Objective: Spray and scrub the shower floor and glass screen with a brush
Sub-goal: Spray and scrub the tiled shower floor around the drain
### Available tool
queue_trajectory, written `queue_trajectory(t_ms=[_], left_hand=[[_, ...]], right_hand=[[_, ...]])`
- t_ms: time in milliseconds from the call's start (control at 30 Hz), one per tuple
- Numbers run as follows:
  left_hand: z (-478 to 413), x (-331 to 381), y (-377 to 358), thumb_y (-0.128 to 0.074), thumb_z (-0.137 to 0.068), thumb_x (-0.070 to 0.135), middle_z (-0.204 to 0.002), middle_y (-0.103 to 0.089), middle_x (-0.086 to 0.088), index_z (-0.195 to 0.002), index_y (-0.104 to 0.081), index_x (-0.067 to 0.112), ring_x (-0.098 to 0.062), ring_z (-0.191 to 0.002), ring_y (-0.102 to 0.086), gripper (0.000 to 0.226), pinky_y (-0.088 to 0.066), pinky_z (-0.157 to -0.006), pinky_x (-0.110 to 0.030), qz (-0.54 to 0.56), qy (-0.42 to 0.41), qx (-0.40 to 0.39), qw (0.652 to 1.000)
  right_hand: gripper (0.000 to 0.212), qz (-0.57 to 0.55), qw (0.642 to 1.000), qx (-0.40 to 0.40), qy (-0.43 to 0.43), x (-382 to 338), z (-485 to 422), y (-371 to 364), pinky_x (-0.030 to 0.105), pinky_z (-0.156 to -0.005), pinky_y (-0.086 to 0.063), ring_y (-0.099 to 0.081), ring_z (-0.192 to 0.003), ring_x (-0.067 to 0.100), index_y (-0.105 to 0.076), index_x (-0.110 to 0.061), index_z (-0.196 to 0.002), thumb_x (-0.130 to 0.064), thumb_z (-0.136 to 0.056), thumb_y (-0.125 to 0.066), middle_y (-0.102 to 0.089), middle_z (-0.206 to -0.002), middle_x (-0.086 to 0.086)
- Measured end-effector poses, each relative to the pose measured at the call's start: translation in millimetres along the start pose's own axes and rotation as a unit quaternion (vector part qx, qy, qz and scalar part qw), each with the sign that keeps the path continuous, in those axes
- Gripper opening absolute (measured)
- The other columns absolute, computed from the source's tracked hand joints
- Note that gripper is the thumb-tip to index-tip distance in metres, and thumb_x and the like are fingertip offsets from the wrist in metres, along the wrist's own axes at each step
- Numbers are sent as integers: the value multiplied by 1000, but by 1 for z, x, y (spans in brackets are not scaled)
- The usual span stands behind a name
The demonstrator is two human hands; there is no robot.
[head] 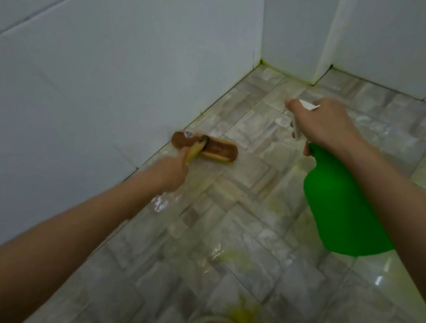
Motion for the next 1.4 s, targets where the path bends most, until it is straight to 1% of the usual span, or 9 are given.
queue_trajectory(t_ms=[67,133,367,567,867,967,1100,1267,1400], left_hand=[[-6,-10,17,-24,-102,29,-120,-55,-25,-149,-15,18,-37,-101,-57,48,-41,-78,-35,-11,26,-24,999],[7,-17,15,-25,-102,28,-122,-54,-25,-147,-19,15,-36,-99,-57,47,-44,-79,-37,-9,19,-27,999],[150,-62,-61,-25,-102,34,-82,-57,-9,-150,-3,32,-19,-62,-52,52,-46,-64,-35,7,24,-29,999],[119,-87,-53,-25,-102,36,-98,-63,-15,-150,-15,26,-28,-81,-60,50,-45,-72,-35,24,49,20,998],[203,-128,-111,-20,-101,39,-66,-50,2,-149,11,33,-14,-56,-52,57,-49,-62,-31,83,54,26,995],[239,-128,-122,-20,-101,43,-67,-50,5,-144,18,41,-9,-57,-52,57,-48,-60,-26,68,52,0,996],[187,-138,-94,-24,-102,33,-72,-54,-3,-150,4,31,-21,-63,-54,55,-44,-64,-36,15,54,29,998],[95,-100,-44,-28,-103,31,-108,-60,-20,-150,-6,29,-32,-86,-58,52,-43,-73,-35,29,-20,18,999],[154,-116,-82,-30,-101,37,-103,-63,-12,-147,1,43,-26,-81,-63,55,-53,-75,-39,27,-55,-6,998]], right_hand=[[60,27,999,-19,12,-4,13,-11,28,-52,-46,-55,-27,14,-70,3,-95,-53,-93,-48,-63,-47,3],[59,34,999,-28,25,-5,23,-18,28,-51,-44,-53,-25,12,-70,3,-93,-52,-95,-47,-56,-35,-1],[59,17,989,-120,85,-18,69,-72,21,-41,-41,-53,-28,15,-70,4,-90,-51,-96,-50,-65,-49,1],[63,77,984,-116,107,-19,101,-94,33,-47,-53,-59,-33,19,-69,6,-89,-53,-98,-49,-73,-79,22],[65,129,980,-89,124,-7,120,-97,32,-51,-53,-55,-29,11,-69,8,-87,-52,-100,-46,-71,-73,21],[67,109,984,-83,111,-3,123,-103,41,-53,-56,-56,-30,13,-69,9,-88,-53,-99,-47,-72,-76,23],[66,113,982,-103,107,-4,130,-113,43,-58,-57,-57,-30,13,-68,10,-94,-52,-99,-46,-72,-82,26],[68,107,983,-112,94,-14,134,-122,43,-65,-58,-59,-32,14,-67,11,-100,-54,-99,-46,-71,-80,29],[68,104,986,-105,78,-12,136,-107,37,-61,-54,-56,-30,13,-67,10,-93,-54,-99,-45,-60,-53,15]])
Point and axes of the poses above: each hand's wrist, its own z-axis away from the middle knuckle, its own y-axis out of the back of the hand, x = y × z, the point moved 5 cm from there along -z, towards the middle knuckle
